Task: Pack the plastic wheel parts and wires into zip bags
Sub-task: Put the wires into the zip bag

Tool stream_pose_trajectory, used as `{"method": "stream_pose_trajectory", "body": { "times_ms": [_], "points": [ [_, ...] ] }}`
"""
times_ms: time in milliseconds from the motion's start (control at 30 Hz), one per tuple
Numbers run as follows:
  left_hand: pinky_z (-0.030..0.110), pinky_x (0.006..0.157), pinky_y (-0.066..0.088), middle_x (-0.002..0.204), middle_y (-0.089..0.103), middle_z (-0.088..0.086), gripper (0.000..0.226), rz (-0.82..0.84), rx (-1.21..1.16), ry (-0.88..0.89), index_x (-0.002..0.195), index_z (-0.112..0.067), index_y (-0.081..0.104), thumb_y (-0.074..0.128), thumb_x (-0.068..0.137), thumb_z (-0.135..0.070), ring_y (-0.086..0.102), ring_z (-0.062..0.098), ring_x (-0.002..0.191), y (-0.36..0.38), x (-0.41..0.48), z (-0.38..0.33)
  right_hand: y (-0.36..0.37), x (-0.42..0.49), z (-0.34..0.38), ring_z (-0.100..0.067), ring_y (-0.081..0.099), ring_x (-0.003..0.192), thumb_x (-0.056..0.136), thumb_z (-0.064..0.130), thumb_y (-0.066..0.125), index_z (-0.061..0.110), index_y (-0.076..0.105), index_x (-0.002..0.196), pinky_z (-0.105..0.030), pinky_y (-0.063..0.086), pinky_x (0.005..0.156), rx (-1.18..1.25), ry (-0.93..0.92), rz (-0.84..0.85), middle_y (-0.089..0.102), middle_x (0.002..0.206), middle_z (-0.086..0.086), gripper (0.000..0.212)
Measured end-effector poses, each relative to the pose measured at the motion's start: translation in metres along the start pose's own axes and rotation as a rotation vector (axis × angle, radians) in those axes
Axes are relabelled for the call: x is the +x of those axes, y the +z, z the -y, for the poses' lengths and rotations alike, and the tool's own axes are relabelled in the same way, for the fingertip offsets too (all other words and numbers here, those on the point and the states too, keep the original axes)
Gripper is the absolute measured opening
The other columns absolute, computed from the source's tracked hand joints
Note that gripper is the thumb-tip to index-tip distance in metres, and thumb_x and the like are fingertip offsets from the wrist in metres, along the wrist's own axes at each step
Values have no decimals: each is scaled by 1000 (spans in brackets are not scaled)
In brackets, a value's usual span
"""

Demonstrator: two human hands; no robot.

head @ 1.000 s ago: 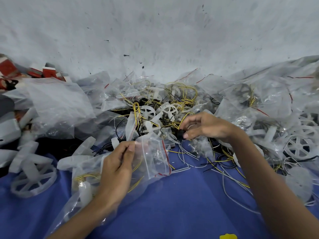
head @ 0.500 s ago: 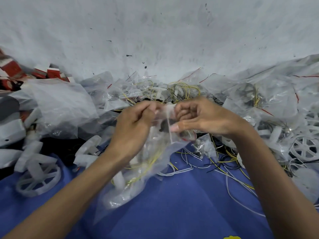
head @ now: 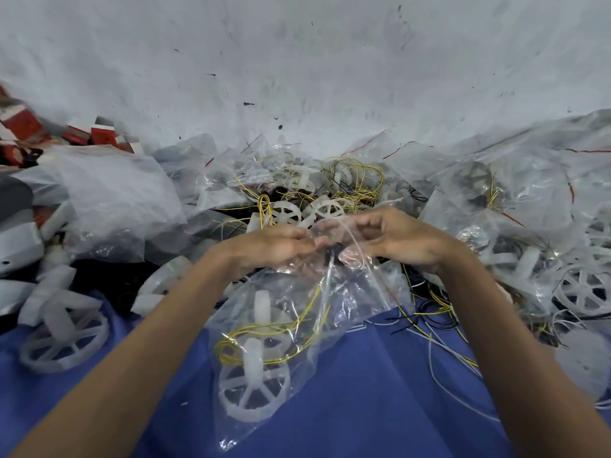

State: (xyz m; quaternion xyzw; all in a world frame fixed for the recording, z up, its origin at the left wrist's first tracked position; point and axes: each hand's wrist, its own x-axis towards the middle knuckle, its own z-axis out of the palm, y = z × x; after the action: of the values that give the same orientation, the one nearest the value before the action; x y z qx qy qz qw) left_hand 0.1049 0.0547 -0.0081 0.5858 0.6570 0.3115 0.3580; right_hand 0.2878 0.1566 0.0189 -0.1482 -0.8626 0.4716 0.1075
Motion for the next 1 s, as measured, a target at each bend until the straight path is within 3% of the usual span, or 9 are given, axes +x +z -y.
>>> {"method": "stream_pose_trajectory", "body": {
  "times_ms": [133,200,300,467,567,733,800,867,1000],
  "points": [
    [22,73,47,86,69,-7,28,-167,-171,119,98,-13,66,55,88,-37,64,10,82,-11,-1,0,6,5,0,17,55,99,72,12,76,26,71,93,-2,39,86,-50,-66,-86,62,107,32,26],
    [27,75,49,84,70,-9,17,-248,-193,156,88,-19,65,55,93,-31,64,11,84,-23,-3,3,10,8,2,26,45,102,69,19,78,25,72,93,3,31,88,-103,-113,-137,54,117,32,25],
    [35,83,49,85,68,-6,13,-298,-246,142,87,-18,63,57,91,-28,63,14,86,-32,-6,4,13,8,6,9,63,85,62,32,77,27,71,92,-9,43,76,-63,-89,-135,71,96,16,31],
    [17,59,49,68,64,-10,17,-281,-263,154,77,-18,58,59,90,-29,62,2,65,-25,-9,-4,14,7,5,-3,68,70,60,24,80,17,72,87,-12,50,65,-1,-124,-111,72,78,5,29],
    [9,47,43,75,62,-5,21,-276,-264,171,78,-16,54,58,90,-33,60,1,64,-22,-12,-12,15,8,8,-9,70,78,63,32,77,31,73,86,-13,48,69,-75,-133,-78,74,88,3,23],
    [10,48,39,53,56,-16,28,-251,-218,176,71,-16,48,56,90,-34,53,-5,48,-23,-16,-17,13,7,6,-22,69,95,79,33,61,1,68,100,-35,57,81,-98,8,33,72,101,-8,38],
    [16,57,40,52,53,-18,31,-251,-190,173,75,-13,48,57,88,-40,52,-5,50,-24,-16,-17,13,3,9,-13,71,86,89,25,54,12,69,91,-21,56,71,-37,0,21,74,87,5,21],
    [19,68,44,62,57,-16,40,-264,-209,175,93,-9,56,59,80,-47,58,-3,59,-24,-15,-14,10,-1,14,-2,69,82,96,34,41,18,70,86,-13,51,70,-49,4,-42,73,80,14,34],
    [9,57,46,80,68,-9,54,-287,-261,169,108,1,58,59,80,-45,63,-2,68,-27,-12,-12,-1,-9,18,0,65,78,78,66,26,14,68,92,-28,49,82,12,28,-108,69,83,8,68]
  ]
}}
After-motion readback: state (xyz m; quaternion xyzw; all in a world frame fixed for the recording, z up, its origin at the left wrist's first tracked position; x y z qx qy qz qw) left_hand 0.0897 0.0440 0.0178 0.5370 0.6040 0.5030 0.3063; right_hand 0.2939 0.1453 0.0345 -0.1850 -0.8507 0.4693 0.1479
